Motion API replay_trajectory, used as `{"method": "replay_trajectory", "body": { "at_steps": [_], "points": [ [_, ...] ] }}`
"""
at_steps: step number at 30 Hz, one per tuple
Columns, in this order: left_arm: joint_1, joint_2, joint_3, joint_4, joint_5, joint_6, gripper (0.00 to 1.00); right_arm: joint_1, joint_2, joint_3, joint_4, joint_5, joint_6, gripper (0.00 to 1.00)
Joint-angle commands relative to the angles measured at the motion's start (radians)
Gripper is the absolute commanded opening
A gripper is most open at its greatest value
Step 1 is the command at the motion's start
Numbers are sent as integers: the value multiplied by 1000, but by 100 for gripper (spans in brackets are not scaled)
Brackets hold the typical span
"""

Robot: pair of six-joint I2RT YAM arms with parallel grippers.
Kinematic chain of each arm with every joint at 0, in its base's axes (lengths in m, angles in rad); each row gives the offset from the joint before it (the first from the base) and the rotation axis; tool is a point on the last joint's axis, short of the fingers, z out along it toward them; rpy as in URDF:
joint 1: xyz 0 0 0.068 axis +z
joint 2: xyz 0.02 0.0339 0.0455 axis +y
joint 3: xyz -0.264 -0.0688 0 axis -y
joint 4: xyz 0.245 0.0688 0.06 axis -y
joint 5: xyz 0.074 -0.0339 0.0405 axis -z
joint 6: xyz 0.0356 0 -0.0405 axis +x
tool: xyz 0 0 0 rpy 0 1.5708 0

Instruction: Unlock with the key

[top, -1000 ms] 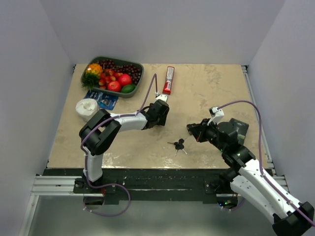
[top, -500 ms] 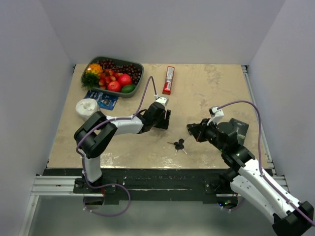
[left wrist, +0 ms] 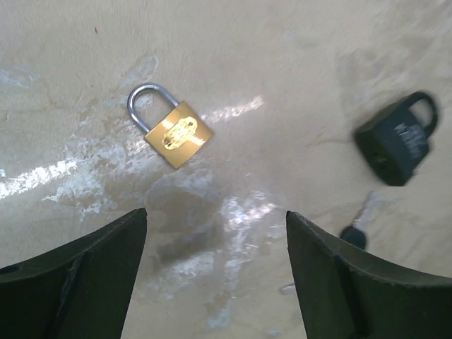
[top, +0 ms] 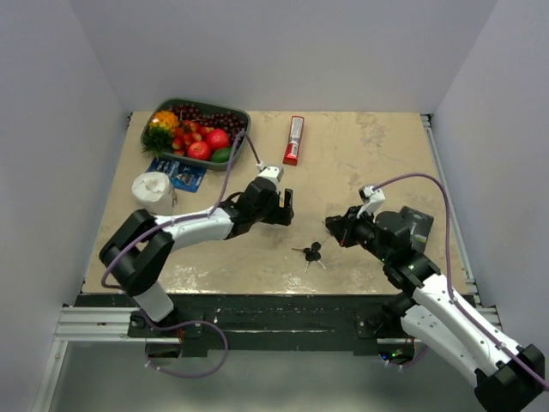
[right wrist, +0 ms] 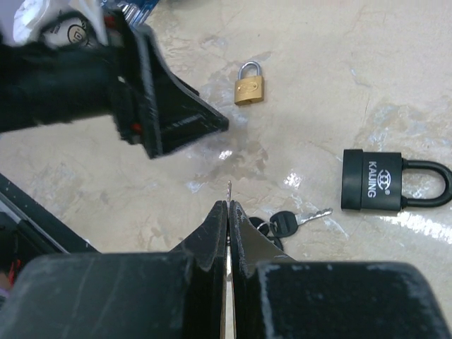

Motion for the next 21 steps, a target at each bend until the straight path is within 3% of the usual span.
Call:
{"method": "replay_trajectory", "body": {
  "at_steps": [1, 5, 11, 21],
  "points": [
    [12, -165, 6, 27, 17, -176, 83, 22, 65, 10, 116, -24, -82, 0],
    [15, -179, -11, 100, 235, -335, 83, 111, 135, 36, 173, 101, -156, 0],
    [17, -130, -40, 191, 421, -527, 82, 243, 207, 67, 257, 244, -231, 0],
    [15, -101, -70, 196, 481, -649, 79, 378, 320, 114, 312, 407, -389, 0]
  ]
}}
